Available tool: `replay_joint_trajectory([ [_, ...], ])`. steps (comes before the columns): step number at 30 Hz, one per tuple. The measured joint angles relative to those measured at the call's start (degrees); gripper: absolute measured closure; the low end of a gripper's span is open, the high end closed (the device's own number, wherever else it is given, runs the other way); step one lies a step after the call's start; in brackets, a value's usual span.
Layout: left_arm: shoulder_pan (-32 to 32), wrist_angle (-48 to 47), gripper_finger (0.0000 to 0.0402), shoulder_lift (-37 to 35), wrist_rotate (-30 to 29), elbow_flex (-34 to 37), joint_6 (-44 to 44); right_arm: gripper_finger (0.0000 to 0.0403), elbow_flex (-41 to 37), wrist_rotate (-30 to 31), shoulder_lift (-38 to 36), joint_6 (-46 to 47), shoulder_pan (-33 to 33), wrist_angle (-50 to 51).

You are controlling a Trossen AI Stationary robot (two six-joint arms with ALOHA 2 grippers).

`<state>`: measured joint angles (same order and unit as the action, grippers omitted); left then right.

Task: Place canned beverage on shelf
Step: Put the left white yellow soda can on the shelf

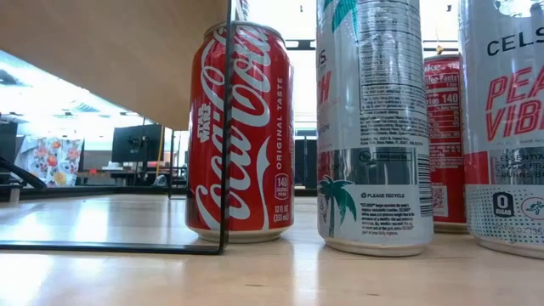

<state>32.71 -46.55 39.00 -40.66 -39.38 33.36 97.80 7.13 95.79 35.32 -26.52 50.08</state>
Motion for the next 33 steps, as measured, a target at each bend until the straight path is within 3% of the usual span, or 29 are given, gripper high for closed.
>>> replay_joint_trajectory([
  [8,0.0,-0.15,0.0224,-0.01,0.02,0.0,-0.04,0.0055,0.0,-0.06,1.31,2.46,-3.26,0.05],
  [14,0.0,-0.47,0.0224,0.0,0.02,0.0,-0.04,0.0055,0.0,10.3,1.71,2.68,-4.82,0.63],
  [19,0.0,-0.9,0.0224,0.0,0.02,0.0,-0.04,0.0055,0.02,12.49,1.68,2.68,-5.98,0.66],
  [24,0.0,-1.24,0.0224,0.0,0.01,0.0,0.02,0.0055,0.04,12.33,2.77,4.74,-6.14,0.82],
  [33,0.0,-1.39,0.0224,0.0,0.04,0.0,0.37,0.0055,0.02,3.64,5.47,5.69,-5.49,0.99],
])
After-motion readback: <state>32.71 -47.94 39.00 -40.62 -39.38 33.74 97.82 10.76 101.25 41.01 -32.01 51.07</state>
